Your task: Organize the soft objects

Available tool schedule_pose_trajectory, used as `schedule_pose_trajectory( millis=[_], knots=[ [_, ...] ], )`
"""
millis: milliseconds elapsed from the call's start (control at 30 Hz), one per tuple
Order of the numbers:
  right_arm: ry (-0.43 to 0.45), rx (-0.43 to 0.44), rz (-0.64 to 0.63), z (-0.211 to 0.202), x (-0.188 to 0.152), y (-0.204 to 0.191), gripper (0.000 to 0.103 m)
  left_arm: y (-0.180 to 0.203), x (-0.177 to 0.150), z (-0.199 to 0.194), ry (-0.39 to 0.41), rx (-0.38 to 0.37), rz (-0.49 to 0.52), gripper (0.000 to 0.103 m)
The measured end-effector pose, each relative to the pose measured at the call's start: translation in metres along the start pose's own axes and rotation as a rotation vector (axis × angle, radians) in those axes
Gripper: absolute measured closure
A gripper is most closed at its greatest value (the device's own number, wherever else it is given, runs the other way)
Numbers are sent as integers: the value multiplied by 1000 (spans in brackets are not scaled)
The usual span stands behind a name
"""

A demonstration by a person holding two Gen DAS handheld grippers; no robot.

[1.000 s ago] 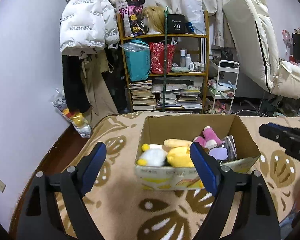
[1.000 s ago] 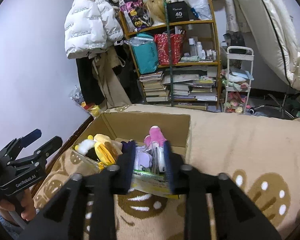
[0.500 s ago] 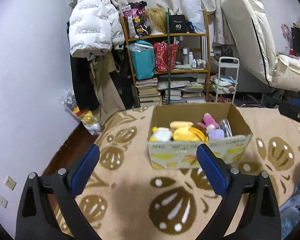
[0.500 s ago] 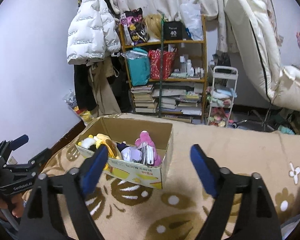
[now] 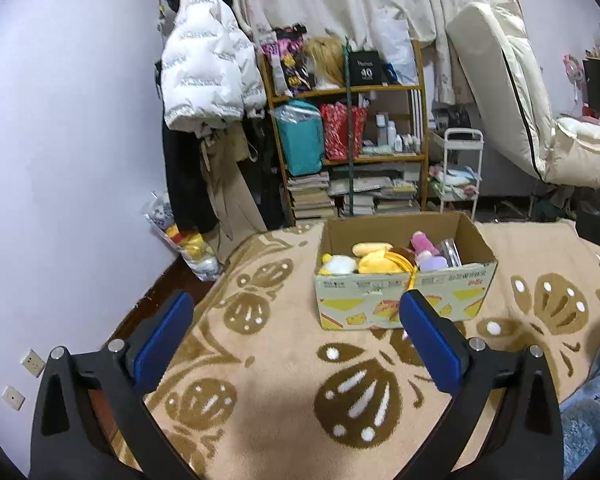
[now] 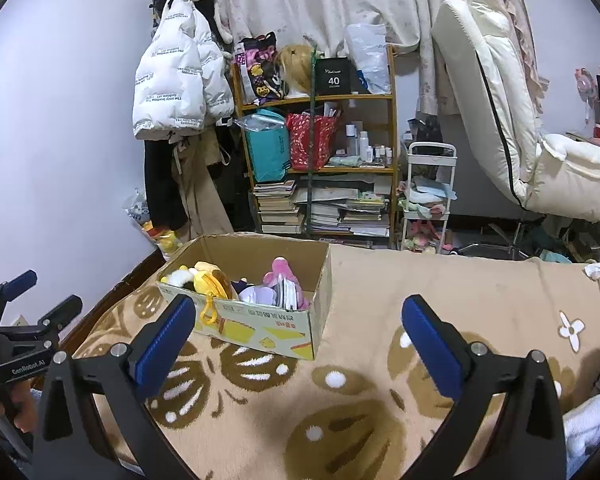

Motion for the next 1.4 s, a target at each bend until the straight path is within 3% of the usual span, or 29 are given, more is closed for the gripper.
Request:
schedule_pose_trajectory(
  millis=[233,1400],
  knots=[
    [3,-15,-4,1,-6,3,0,-9,4,-5,54,20,-47,1],
    [-25,-36,27,15,-3,18,0,1,-2,11,17,-4,-13,1]
  ],
)
Point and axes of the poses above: each gripper's, at about its wrist camera, not at the fingertips, and z roughly the way its jaws point, y to its right, x to its top, the point moved 9 cm from there along z, roughly the way its jaws point, and after that the axes turned 11 degrees about z, right-handed, at the moved point
